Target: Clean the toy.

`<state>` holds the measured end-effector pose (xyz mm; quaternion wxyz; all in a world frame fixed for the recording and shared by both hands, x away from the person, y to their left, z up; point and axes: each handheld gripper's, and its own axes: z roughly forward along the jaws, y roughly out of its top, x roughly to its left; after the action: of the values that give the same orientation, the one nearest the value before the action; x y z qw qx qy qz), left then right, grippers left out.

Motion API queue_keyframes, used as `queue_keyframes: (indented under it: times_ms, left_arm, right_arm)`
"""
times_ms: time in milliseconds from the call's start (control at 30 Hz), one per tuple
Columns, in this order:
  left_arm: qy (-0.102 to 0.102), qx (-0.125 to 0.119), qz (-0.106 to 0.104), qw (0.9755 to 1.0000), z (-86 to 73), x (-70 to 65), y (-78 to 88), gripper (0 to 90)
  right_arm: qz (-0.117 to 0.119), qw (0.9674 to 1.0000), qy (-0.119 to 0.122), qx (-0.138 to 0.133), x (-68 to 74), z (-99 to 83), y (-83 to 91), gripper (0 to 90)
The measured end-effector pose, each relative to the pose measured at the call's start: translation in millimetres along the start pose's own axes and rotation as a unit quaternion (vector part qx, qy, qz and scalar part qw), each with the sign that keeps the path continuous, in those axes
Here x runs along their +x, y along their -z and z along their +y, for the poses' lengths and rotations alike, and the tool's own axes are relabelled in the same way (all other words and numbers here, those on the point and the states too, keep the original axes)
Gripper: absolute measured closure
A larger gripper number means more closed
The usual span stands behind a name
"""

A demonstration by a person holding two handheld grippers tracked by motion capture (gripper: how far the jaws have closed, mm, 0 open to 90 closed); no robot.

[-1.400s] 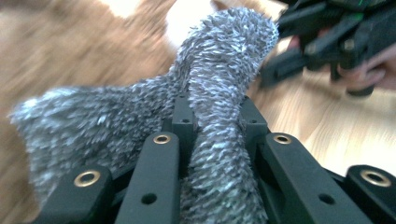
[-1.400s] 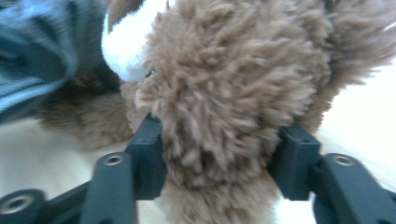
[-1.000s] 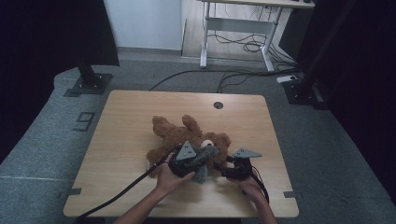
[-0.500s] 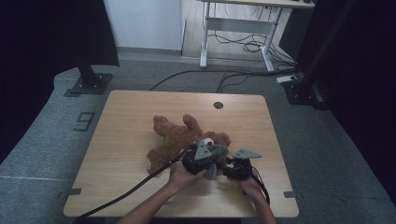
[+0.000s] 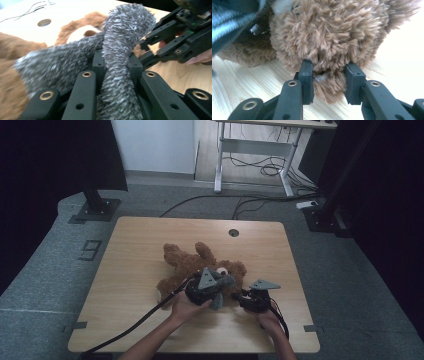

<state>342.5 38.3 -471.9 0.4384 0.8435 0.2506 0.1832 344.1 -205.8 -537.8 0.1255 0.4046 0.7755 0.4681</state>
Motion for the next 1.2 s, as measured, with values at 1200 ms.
queue_keyframes:
  times_ms: [1200]
  left_arm:
    - [0.056,0.074,-0.026,0.9953,51.3,56.8,-41.7,73.8]
  right_arm:
    - [-0.006,0.9997,0.024,0.005,8.4,-1.7,-4.3,67.9]
